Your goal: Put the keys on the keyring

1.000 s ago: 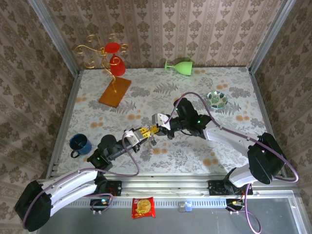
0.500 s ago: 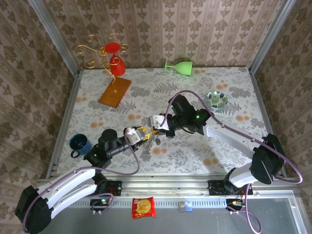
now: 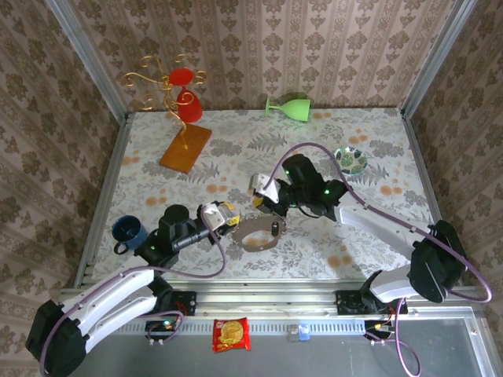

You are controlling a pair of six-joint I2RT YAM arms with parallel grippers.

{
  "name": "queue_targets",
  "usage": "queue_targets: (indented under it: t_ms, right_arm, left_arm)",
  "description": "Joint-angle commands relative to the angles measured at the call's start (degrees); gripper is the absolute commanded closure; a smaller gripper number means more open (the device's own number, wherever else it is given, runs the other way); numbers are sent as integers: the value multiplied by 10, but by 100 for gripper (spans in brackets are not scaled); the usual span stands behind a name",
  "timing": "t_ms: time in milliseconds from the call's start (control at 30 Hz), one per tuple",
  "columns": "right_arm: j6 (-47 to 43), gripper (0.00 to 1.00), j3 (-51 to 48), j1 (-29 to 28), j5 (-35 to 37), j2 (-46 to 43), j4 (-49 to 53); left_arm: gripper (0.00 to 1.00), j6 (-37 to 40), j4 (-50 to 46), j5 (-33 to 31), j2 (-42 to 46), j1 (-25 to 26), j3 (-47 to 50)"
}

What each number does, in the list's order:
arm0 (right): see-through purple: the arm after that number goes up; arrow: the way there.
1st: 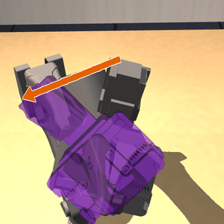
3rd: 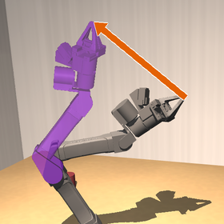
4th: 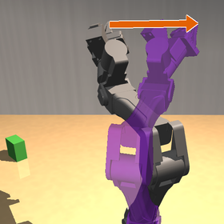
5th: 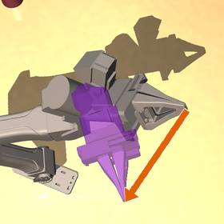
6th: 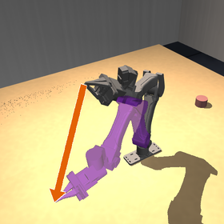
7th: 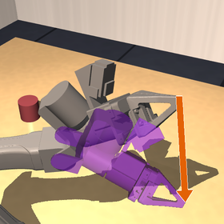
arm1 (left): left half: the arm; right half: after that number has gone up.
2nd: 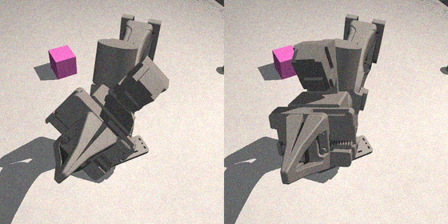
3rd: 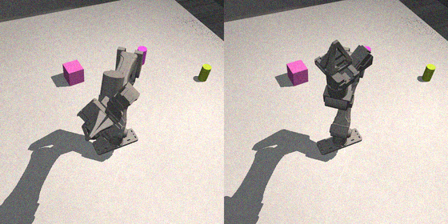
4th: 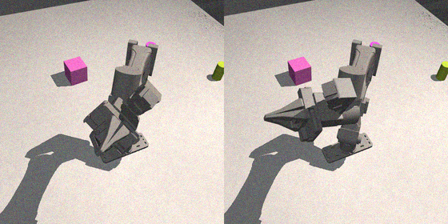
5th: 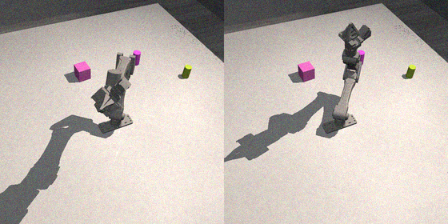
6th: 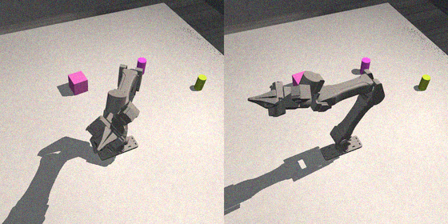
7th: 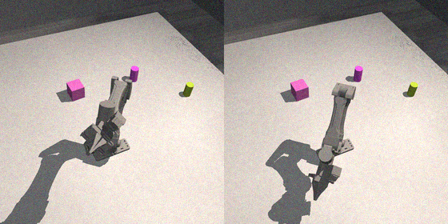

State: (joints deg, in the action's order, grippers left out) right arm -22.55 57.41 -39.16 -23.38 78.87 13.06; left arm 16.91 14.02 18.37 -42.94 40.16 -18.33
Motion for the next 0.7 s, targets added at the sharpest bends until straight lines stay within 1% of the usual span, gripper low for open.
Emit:
queue_targets:
  t_ms: [0,67,100,167,233,333,367,500,600,667]
  right_arm:
    - [226,77,-39,8,133,-44,-15]
    - [324,72,-52,16,173,-48,30]
    - [359,71,-53,21,186,-44,50]
    - [434,68,-51,38,177,-28,97]
    - [471,66,-43,49,163,-5,134]
    - [500,65,-48,71,149,5,147]
    - [508,65,-57,80,146,3,140]
    - [520,65,-81,122,150,-22,135]
    - [517,65,-96,168,153,-45,145]
    - [513,65,-106,197,154,-65,152]
  left_arm:
    - [64,-37,-1,-18,-9,-3,-17]
    - [64,-53,0,-12,-33,-3,-26]
    - [64,-59,0,-11,-46,-1,-30]
    - [64,-78,-1,-11,-76,7,-46]
    - [64,-98,-15,-11,-106,26,-66]
    - [61,-105,-82,-38,-165,84,-112]
    - [59,-110,-117,-55,-187,106,-132]
    - [55,-122,-258,-101,-274,168,-221]
    - [48,-132,-327,-126,-343,204,-283]
    - [42,-133,-363,-139,-392,221,-326]
